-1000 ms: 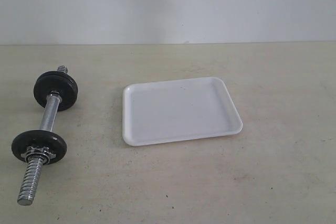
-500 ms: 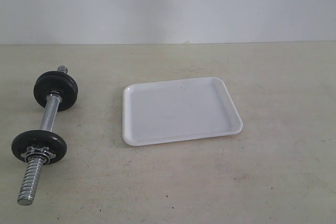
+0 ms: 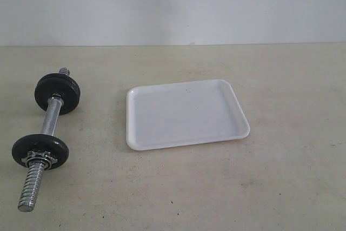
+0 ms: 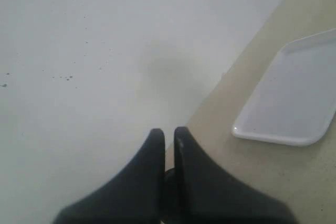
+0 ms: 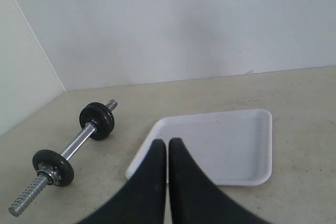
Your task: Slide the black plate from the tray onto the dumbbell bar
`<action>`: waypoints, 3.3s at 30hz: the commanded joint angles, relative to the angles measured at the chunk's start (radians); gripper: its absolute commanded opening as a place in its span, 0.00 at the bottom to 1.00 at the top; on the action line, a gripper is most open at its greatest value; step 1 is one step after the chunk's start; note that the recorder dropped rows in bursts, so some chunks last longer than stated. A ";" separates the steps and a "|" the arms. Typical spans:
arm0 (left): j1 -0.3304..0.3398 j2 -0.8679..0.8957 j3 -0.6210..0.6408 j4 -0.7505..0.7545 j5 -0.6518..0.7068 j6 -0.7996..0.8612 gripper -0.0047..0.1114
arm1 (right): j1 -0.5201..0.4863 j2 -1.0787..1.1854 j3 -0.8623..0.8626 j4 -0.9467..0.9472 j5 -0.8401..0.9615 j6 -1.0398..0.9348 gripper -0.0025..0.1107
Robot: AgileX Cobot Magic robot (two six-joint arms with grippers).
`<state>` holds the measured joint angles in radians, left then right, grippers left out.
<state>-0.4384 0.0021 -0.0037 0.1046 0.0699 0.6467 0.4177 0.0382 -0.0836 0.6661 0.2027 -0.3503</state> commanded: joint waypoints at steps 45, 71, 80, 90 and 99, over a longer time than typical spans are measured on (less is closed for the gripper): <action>-0.002 -0.002 0.004 -0.001 -0.001 -0.001 0.08 | 0.001 -0.005 0.084 -0.645 -0.049 0.010 0.02; -0.002 -0.002 0.004 -0.001 -0.001 -0.001 0.08 | -0.485 -0.038 0.084 -0.644 -0.058 0.011 0.02; -0.002 -0.002 0.004 -0.001 -0.001 -0.001 0.08 | -0.487 -0.038 0.084 -0.644 -0.058 0.011 0.02; -0.002 -0.002 0.004 -0.001 -0.001 -0.001 0.08 | -0.487 -0.038 0.084 -0.644 -0.058 0.011 0.02; -0.002 -0.002 0.004 -0.001 -0.001 -0.001 0.08 | -0.487 -0.038 0.084 -0.644 -0.058 0.011 0.02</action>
<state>-0.4384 0.0021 -0.0037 0.1046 0.0699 0.6467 -0.0612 0.0053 0.0013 0.0228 0.1516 -0.3398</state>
